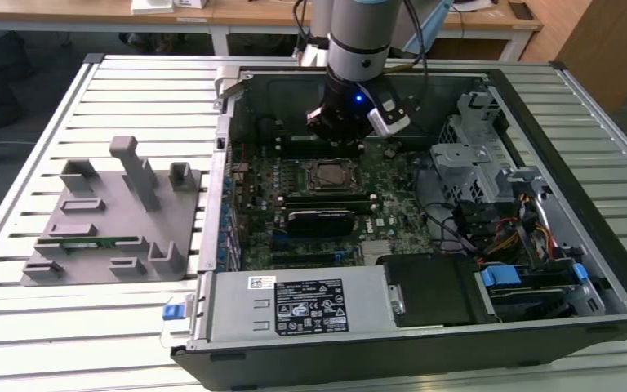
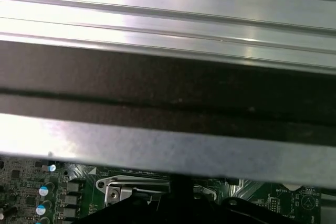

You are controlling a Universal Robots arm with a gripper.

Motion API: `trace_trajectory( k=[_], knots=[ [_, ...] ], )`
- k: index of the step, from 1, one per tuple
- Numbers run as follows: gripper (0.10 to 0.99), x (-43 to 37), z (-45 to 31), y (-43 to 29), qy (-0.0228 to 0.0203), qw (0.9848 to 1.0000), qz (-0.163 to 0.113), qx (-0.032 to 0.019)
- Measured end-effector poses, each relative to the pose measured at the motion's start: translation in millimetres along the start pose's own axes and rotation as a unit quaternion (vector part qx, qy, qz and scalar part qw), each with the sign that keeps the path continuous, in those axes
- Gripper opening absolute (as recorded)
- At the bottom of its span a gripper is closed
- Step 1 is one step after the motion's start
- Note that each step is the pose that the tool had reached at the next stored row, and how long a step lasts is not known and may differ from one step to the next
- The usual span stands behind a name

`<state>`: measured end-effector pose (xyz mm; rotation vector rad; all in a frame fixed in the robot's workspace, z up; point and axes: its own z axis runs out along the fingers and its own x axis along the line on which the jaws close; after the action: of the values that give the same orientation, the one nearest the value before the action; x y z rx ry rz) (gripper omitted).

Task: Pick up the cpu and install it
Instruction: 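Install the second cpu locking lever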

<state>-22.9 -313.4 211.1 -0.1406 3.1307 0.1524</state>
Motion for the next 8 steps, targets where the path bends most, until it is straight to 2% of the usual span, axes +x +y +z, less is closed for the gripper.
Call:
trace_trajectory(
  k=[8],
  knots=[
    [0.106,-0.1,-9.9,1.0,0.0,1.0,0.0,-0.0001]
  ],
)
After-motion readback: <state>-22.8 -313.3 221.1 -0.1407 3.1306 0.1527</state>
